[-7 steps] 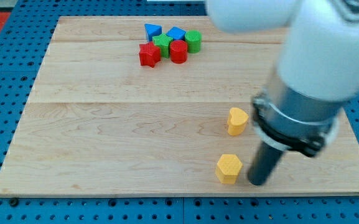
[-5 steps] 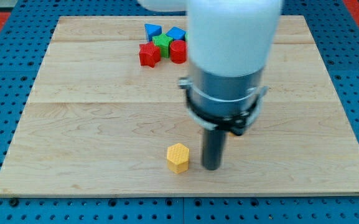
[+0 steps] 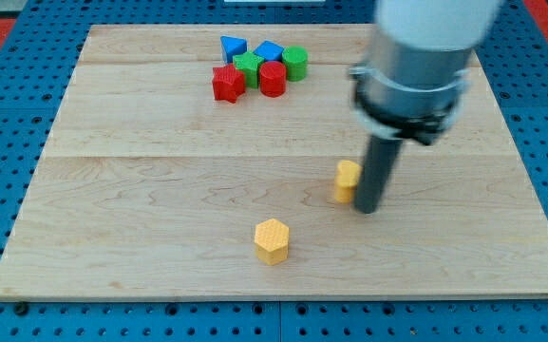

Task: Move the yellow heart closer to the yellow hexagon

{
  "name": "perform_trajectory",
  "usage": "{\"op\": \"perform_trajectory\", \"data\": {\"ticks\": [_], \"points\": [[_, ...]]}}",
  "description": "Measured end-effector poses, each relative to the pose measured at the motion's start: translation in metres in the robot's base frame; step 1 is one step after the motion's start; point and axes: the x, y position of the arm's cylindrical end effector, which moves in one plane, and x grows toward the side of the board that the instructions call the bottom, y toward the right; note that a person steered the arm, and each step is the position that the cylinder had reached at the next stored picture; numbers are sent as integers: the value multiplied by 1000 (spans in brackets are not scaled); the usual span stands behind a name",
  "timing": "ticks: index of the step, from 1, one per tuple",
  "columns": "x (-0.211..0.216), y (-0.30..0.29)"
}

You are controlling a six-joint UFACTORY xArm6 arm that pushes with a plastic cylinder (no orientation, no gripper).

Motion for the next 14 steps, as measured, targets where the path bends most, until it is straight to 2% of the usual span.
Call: {"op": "perform_trajectory", "data": {"ticks": [1,2,3,4,5,6,7,8,9,10,11,13,14], "points": [[1,20],[-23,55],[-31,14],[-33,-62],[-54,-42],[-87,-63],[-66,-93],[-51,-91],[-80,-89],[-73,-135],[-33,-119],[-48,-50],[-34,-22]]}}
